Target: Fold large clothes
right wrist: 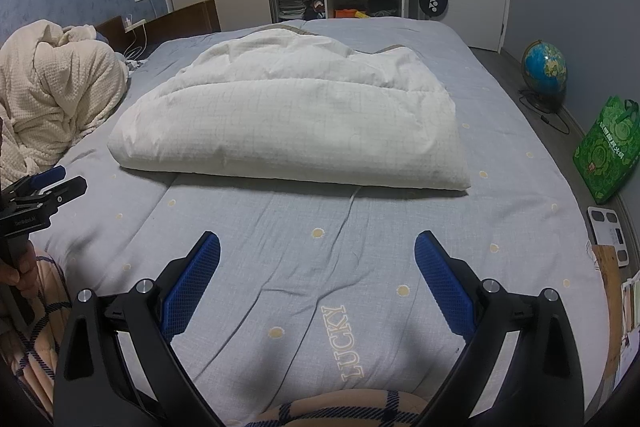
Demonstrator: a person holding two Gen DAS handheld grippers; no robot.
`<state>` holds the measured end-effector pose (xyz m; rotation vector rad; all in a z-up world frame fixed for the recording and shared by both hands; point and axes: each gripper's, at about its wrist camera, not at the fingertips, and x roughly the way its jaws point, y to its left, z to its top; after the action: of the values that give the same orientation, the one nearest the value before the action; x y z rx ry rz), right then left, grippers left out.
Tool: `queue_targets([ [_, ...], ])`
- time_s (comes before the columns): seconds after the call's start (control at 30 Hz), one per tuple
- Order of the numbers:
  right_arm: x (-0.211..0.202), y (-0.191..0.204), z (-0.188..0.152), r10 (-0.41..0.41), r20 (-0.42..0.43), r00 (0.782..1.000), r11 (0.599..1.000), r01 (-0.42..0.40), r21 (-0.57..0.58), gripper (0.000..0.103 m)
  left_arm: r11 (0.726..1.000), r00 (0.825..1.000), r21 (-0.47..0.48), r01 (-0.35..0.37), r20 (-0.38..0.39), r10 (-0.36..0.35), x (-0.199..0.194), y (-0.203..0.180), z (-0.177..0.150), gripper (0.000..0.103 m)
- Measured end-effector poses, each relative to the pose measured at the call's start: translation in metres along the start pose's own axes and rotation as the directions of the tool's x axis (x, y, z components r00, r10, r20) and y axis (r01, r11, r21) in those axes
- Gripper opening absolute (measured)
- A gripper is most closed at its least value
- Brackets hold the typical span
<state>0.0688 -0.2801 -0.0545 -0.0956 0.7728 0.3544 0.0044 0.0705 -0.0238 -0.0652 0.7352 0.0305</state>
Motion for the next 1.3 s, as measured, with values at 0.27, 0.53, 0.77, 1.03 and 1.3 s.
queue_targets([
  [0.27,0.0000,0.0002,0.0000,0.000,0.000,1.000,1.000,0.000,0.000,0.093,1.000,1.000,0.000,0.010,0.010,-0.010,-0.0008,0.0004,-0.0009,0.096],
  [0.53,0.0000,0.0000,0.0001,0.000,0.000,1.000,1.000,0.000,0.001,0.093,1.000,1.000,0.004,0.014,0.005,-0.014,-0.0006,-0.0012,-0.0009,0.096],
  [0.77,-0.0001,0.0001,0.0000,0.000,0.000,1.000,1.000,0.000,0.000,0.093,1.000,1.000,0.000,0.008,-0.002,-0.008,0.0002,-0.0004,-0.0004,0.096],
  [1.03,-0.0005,0.0005,0.0000,0.000,0.002,1.000,1.000,0.000,-0.001,0.093,1.000,1.000,0.005,0.009,-0.002,-0.009,-0.0001,-0.0008,-0.0004,0.096],
  [1.3,0.0001,0.0007,0.0001,0.000,0.001,1.000,1.000,0.000,0.000,0.093,1.000,1.000,0.004,0.008,-0.004,-0.008,0.0001,-0.0009,-0.0005,0.096],
])
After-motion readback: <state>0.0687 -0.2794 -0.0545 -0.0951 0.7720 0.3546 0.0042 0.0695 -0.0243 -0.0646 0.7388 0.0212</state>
